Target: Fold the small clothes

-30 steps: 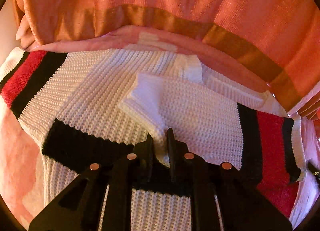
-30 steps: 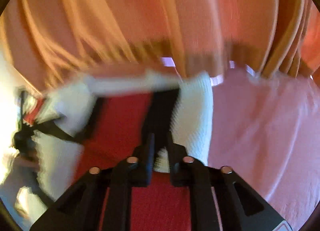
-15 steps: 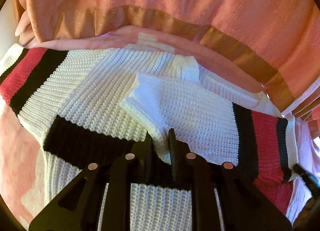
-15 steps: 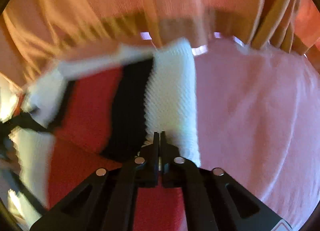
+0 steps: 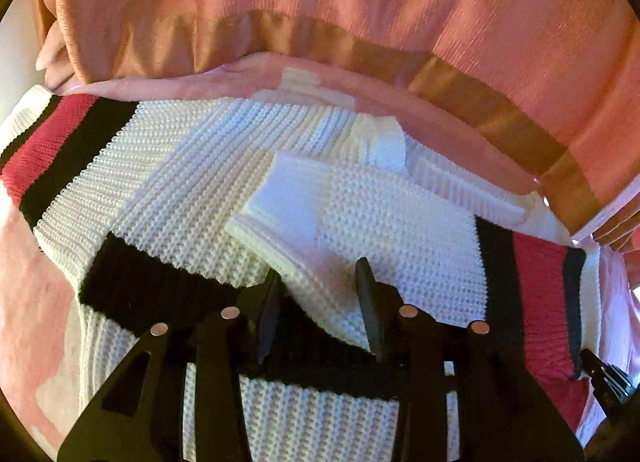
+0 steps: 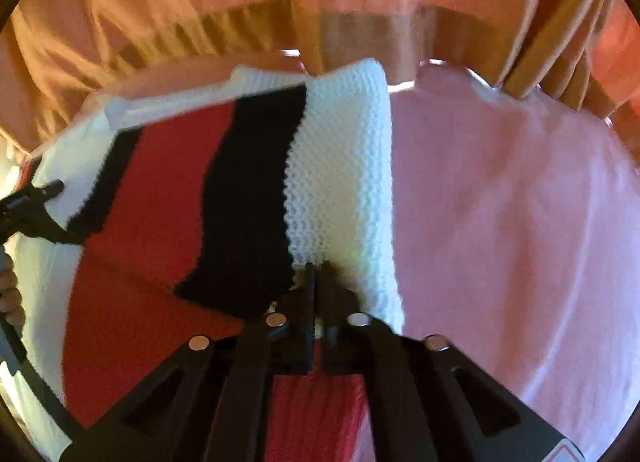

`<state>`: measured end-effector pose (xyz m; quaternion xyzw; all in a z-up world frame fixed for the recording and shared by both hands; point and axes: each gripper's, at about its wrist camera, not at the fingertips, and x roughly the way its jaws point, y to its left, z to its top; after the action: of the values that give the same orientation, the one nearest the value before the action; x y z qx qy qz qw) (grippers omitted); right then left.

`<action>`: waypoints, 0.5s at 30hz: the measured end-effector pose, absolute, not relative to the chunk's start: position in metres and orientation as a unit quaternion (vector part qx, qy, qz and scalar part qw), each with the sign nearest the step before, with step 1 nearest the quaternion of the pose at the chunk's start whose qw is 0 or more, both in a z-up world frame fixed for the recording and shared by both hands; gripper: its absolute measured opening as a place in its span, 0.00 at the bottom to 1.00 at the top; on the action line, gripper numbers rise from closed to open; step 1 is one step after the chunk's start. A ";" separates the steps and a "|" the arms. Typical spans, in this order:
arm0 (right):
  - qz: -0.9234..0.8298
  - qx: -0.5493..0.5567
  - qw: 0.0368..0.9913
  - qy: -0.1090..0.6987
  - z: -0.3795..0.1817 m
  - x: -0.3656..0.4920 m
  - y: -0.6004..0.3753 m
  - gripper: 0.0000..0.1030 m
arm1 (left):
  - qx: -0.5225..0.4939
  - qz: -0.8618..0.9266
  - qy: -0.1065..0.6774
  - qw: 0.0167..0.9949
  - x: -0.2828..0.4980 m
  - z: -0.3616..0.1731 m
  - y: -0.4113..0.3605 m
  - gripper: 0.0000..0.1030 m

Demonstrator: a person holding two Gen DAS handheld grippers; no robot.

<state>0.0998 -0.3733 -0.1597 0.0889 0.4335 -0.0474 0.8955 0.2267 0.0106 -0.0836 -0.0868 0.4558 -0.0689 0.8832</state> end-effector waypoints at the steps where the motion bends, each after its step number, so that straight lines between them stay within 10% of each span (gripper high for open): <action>1: -0.053 0.094 0.898 0.427 -0.152 0.097 -0.373 0.00 | -0.099 -0.080 0.451 0.883 0.224 -0.078 0.012 0.34; 4: -0.051 0.084 0.914 0.394 -0.130 0.084 -0.361 0.14 | -0.113 -0.092 0.413 0.899 0.216 -0.048 0.026 0.39; 7: -0.039 0.076 0.920 0.382 -0.126 0.073 -0.348 0.21 | -0.133 -0.045 0.378 0.915 0.216 -0.024 0.069 0.83; 15: -0.018 0.056 0.922 0.383 -0.129 0.063 -0.315 0.30 | -0.224 0.157 0.367 0.889 0.258 -0.029 0.279 0.87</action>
<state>0.0634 -0.3152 -0.1289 0.0563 0.3834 -0.0183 0.9217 0.2576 0.2794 -0.0293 -0.2240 0.3670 0.1568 0.8891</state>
